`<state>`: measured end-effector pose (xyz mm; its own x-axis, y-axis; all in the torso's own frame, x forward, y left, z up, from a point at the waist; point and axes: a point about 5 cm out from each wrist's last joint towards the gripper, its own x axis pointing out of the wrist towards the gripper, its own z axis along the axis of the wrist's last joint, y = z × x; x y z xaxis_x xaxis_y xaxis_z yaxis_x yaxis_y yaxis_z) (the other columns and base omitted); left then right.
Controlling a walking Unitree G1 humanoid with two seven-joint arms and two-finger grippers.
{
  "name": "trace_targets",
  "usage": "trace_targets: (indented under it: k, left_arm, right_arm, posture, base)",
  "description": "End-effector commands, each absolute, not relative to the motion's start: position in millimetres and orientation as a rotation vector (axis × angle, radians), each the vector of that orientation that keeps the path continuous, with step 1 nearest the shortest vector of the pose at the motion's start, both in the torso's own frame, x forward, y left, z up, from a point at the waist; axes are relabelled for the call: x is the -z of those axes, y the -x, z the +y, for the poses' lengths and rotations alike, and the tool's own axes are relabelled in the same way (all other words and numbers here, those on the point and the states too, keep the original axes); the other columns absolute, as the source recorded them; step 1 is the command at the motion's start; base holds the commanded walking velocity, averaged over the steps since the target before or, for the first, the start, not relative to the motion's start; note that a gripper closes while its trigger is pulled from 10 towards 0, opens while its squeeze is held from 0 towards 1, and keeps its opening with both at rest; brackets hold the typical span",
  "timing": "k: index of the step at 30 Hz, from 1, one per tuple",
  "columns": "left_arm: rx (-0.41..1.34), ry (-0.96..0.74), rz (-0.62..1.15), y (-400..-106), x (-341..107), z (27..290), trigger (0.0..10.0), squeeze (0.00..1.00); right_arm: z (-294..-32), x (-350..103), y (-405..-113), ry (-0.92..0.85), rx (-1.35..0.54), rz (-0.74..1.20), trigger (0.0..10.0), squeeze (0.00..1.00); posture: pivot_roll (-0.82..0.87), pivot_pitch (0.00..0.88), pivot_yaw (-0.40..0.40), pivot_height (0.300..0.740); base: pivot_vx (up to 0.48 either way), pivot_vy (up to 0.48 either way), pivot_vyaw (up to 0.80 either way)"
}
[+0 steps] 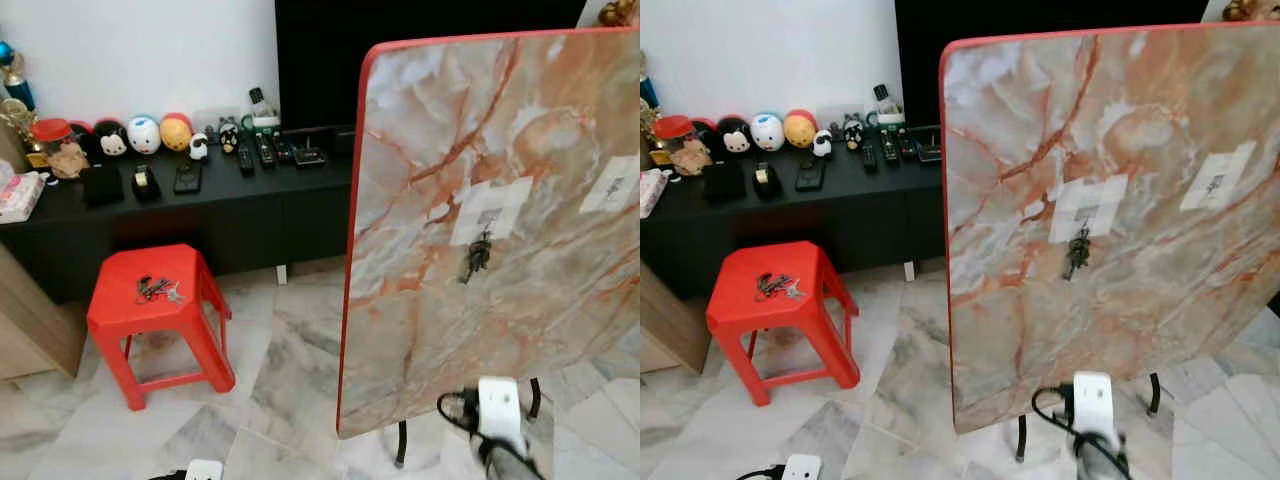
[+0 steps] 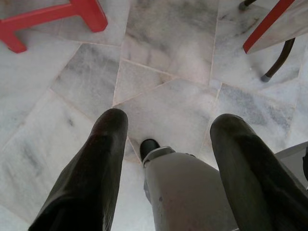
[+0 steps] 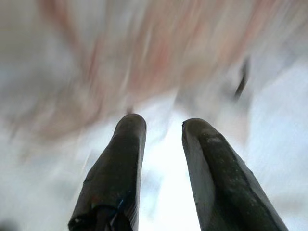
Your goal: Hang keys on a hook
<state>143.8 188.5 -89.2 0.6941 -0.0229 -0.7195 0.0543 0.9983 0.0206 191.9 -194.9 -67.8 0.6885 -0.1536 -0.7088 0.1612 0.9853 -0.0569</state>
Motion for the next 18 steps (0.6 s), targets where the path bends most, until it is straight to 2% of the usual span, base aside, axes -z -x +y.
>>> trace_targets:
  k: [1, 3, 7, 9, 18]
  left_arm:
    - [0.05, -0.041, 0.814, -142, 90, 189, 10.0, 0.0]
    - [0.05, -0.042, 0.813, -143, 90, 190, 10.0, 0.0]
    - [0.046, -0.044, 0.806, -143, 89, 192, 10.0, 0.0]
    - [0.051, -0.052, 0.812, -142, 90, 192, 10.0, 0.0]
    - [0.014, -0.023, 0.815, -142, 90, 194, 10.0, 0.0]
  right_arm:
    - [-189, 81, -177, -0.046, 0.16, 0.895, 10.0, 0.0]
    - [-189, 84, -173, -0.041, 0.164, 0.921, 10.0, 0.0]
    - [-194, 96, -151, -0.139, 0.234, 1.029, 10.0, 0.0]
    - [-206, 100, -140, -0.136, 0.315, 1.074, 10.0, 0.0]
    - [-217, 95, -148, -0.209, 0.303, 1.032, 10.0, 0.0]
  posture:
    - [-0.03, 0.0, -0.023, 0.74]
    - [-0.03, 0.0, -0.023, 0.74]
    - [-0.04, 0.0, -0.004, 0.74]
    - [-0.04, 0.0, -0.001, 0.74]
    - [-0.04, 0.0, 0.006, 0.74]
  base:
    - [0.0, 0.0, 0.0]
    - [0.0, 0.0, 0.0]
    - [0.0, 0.0, 0.0]
    - [0.0, 0.0, 0.0]
    - [0.0, 0.0, 0.0]
